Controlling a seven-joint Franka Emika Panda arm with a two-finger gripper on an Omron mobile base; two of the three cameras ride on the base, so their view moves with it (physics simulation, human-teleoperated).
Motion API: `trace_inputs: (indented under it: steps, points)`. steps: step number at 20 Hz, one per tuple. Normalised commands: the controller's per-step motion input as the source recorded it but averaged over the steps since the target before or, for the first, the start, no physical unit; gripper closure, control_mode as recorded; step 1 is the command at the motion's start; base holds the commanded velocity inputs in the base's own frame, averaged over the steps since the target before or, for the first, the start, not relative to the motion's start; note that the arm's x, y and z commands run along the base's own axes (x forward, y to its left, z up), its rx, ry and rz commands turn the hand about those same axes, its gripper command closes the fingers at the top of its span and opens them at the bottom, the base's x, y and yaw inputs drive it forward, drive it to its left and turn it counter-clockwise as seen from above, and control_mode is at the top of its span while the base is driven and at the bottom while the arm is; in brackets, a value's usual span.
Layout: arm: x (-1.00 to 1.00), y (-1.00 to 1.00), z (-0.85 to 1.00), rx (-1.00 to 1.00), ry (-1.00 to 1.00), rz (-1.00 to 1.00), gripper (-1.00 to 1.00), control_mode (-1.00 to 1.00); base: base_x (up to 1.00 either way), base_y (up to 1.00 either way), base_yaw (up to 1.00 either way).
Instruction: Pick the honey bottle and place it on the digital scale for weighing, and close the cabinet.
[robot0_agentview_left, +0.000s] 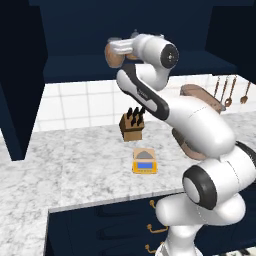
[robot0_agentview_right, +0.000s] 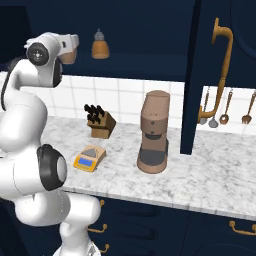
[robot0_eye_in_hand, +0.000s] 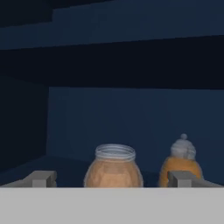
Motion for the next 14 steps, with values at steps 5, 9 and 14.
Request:
trace_inputs:
  steps: [5, 9, 14]
  points:
    - [0.54, 0.12, -0.19, 0.00, 0.03, 0.00, -1.00, -1.00, 0.00, 0.00, 0.00]
    - [0.56, 0.26, -0.10, 0.00, 0.03, 0.00, -1.00, -1.00, 0.00, 0.00, 0.00]
    - [0.52, 0.24, -0.01, 0.00, 0.01, 0.00, -1.00, -1.00, 0.00, 0.00, 0.00]
